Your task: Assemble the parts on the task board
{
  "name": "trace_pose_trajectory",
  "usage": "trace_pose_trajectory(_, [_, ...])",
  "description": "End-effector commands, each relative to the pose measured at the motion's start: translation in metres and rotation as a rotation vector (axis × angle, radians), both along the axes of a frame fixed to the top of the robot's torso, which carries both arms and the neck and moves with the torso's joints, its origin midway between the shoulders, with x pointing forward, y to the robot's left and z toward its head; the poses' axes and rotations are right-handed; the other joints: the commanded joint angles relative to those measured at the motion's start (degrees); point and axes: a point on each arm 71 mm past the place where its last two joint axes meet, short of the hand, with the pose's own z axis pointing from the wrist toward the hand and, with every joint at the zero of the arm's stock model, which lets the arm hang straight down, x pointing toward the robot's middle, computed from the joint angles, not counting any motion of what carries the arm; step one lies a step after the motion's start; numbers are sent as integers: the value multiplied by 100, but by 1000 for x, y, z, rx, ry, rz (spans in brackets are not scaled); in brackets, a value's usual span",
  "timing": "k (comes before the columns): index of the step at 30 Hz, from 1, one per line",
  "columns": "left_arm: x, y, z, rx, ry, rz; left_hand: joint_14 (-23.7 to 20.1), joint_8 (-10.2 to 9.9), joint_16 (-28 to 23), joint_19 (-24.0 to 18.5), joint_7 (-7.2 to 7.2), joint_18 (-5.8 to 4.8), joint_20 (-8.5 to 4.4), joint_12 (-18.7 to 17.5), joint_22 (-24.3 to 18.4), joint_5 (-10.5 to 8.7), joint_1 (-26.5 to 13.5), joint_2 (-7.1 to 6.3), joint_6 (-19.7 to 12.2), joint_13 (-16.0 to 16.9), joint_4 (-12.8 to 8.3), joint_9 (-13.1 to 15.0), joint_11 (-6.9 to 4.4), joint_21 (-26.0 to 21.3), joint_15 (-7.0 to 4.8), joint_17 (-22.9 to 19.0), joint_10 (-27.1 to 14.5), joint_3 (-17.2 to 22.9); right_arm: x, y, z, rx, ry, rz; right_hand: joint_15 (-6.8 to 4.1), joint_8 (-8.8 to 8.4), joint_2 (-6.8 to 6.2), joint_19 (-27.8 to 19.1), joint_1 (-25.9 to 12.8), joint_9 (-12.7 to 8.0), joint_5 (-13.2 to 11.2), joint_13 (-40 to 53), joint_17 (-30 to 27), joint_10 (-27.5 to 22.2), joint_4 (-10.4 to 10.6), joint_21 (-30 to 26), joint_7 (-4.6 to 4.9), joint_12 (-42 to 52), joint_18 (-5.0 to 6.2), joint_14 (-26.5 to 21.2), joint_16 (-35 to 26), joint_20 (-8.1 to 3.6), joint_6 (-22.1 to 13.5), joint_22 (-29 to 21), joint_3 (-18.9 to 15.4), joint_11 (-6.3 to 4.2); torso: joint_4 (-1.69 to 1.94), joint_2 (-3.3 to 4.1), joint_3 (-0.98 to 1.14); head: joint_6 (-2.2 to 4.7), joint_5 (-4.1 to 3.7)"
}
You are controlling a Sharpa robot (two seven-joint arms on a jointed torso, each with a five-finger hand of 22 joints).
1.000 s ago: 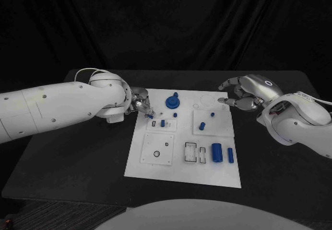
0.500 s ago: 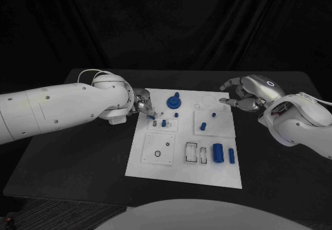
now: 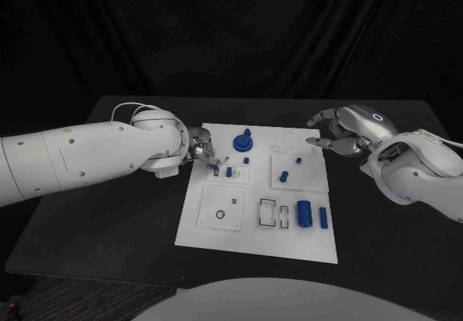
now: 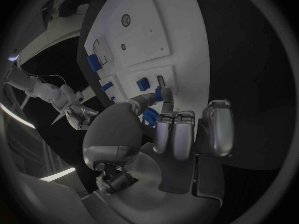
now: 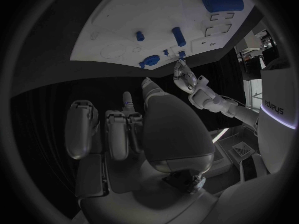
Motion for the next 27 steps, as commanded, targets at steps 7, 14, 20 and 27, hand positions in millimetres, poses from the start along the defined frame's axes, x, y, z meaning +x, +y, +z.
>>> trace_pose_trajectory(7, [-3, -2, -3, -10, 8, -7, 616, -32, 15, -32, -16, 49, -25, 20, 1018, -33, -60, -5, 17, 1510, 10, -9, -12, -32, -32, 1509, 597, 5, 0, -2, -1, -2, 5, -13, 47, -9, 31, 72, 34, -14, 41, 1510, 1465, 597, -24, -23, 1, 15, 55, 584, -28, 29, 35, 1134, -18, 24, -1, 8, 11, -1, -4])
trace_pose_trajectory(14, [-3, 1, -4, -10, 10, 0, 616, -32, 15, -31, -17, 49, -25, 20, 1019, -36, -60, 2, 18, 1510, 9, -9, -12, -31, -31, 1509, 597, 6, 0, -1, -1, -2, 5, -13, 47, -9, 31, 72, 34, -14, 41, 1510, 1465, 597, -24, -23, 1, 15, 55, 584, -28, 29, 35, 1134, -18, 24, -5, 5, 10, -1, 10])
trace_pose_trajectory(20, [-5, 1, -6, -11, 16, -3, 616, -33, 15, -36, -18, 50, -24, 20, 1017, -37, -57, 6, 18, 1510, 6, -10, -12, -37, -31, 1509, 597, 8, 0, -1, -2, -3, 7, -12, 47, -9, 31, 72, 34, -14, 41, 1510, 1465, 597, -24, -23, 1, 15, 55, 584, -28, 29, 35, 1134, -18, 24, -4, 4, 14, -1, 11])
trace_pose_trajectory(27, [-9, 2, -9, -10, 26, -8, 616, -34, 15, -38, -19, 51, -24, 20, 1015, -37, -53, 12, 16, 1510, 0, -10, -12, -41, -31, 1509, 597, 10, 0, -1, -2, -4, 9, -13, 47, -10, 35, 71, 50, -21, 58, 1510, 1462, 597, -30, -26, 1, 15, 56, 583, -30, 30, 43, 1133, -15, 24, 3, 6, 12, -1, 18])
